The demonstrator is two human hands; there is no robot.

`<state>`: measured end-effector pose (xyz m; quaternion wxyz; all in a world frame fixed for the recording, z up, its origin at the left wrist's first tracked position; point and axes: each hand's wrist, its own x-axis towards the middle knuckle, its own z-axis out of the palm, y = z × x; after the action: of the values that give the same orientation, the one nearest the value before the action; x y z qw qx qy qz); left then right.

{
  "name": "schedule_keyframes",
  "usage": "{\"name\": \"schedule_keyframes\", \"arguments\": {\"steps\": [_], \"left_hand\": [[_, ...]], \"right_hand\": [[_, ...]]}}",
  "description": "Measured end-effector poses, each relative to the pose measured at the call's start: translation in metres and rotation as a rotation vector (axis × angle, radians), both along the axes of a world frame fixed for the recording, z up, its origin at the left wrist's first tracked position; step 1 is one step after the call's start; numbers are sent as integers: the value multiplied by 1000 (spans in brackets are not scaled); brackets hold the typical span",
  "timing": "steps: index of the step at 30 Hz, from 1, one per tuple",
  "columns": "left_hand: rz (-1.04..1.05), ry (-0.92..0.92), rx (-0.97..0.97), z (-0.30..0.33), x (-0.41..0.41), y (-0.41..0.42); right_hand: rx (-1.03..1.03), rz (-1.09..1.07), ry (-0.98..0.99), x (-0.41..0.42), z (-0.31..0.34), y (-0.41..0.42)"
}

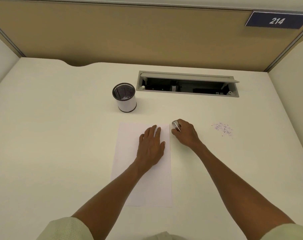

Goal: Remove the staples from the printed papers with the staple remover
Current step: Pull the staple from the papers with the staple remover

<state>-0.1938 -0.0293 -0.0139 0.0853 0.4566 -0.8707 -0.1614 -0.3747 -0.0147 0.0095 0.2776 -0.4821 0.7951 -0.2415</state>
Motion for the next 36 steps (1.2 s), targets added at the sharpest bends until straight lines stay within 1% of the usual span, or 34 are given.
{"name": "schedule_keyframes", "arguments": {"steps": [4, 7, 10, 13, 16, 21, 26, 28, 30, 36], "left_hand": [[-10, -3, 25, -3, 2, 4], [-15, 0, 45, -5, 2, 5], [-10, -6, 59, -5, 3, 5], [4, -2, 61, -6, 2, 6], [6, 3, 48, -7, 2, 7], [11, -1, 55, -12, 2, 8], [-4, 37, 147, -8, 3, 10], [23, 103, 201, -7, 5, 9], [60, 207, 230, -7, 7, 7], [304, 505, 360, 15, 4, 14]], "right_hand": [[1, 147, 25, 0, 1, -2], [62, 222, 126, 3, 2, -4], [127, 251, 173, 6, 2, -12], [180, 234, 136, 9, 4, -21], [144, 192, 68, 10, 5, -22], [7, 54, -70, 13, 5, -16], [-44, -232, -212, 21, 1, -6], [-57, -343, -289, 24, -3, 0], [-69, -417, -338, 27, -7, 5], [-97, -545, -366, 36, -3, 21]]}}
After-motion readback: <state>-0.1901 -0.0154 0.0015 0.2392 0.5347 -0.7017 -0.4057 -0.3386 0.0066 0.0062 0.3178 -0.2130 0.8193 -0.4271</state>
